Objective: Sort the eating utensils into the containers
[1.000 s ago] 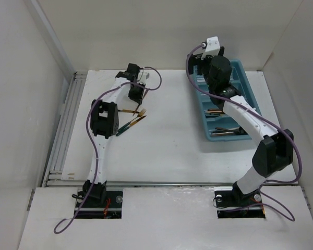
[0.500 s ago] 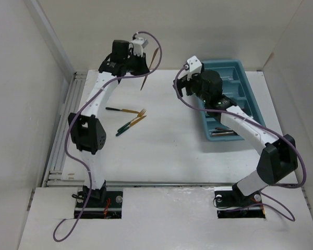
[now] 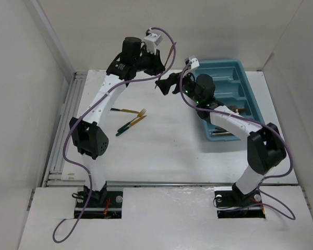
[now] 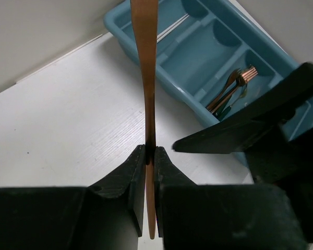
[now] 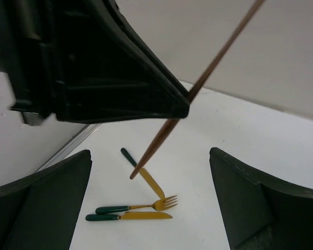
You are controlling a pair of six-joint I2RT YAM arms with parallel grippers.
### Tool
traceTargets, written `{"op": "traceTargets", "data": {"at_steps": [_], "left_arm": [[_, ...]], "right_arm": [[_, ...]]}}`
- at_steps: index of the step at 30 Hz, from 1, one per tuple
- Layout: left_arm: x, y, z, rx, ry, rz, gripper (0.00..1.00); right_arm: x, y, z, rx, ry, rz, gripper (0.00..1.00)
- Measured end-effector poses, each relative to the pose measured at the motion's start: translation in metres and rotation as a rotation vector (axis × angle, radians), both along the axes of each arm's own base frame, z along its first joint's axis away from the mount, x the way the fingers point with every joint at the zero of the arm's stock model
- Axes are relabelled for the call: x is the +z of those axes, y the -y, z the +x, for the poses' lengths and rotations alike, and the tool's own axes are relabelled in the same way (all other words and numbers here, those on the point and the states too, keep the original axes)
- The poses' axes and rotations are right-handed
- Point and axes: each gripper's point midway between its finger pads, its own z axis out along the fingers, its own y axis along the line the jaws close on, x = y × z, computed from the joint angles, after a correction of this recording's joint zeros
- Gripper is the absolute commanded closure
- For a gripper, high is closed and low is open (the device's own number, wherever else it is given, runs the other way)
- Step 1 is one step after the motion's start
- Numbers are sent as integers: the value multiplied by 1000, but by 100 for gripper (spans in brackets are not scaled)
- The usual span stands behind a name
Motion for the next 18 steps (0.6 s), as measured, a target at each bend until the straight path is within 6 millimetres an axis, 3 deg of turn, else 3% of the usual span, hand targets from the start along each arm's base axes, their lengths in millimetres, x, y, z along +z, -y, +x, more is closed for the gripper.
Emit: {"op": "traceTargets", "data": {"at_steps": [6, 11, 14, 15, 18], "left_arm": [[0, 4, -3, -2, -5, -3, 100], [-11, 7, -6, -7, -34, 2, 100], [-27, 8, -8, -5, -72, 12, 100], [-29, 7, -8, -1, -77, 13, 100], [-31, 2, -7, 7, -89, 15, 100]], "right_arm": [[-41, -11, 12, 6, -123, 26, 8], [-43, -17, 21, 9, -133, 59, 21], [-35, -21, 22, 26, -114, 80, 47], [-36, -22, 23, 29, -115, 84, 70], [-50, -18, 34, -4, -150, 103, 100]]}}
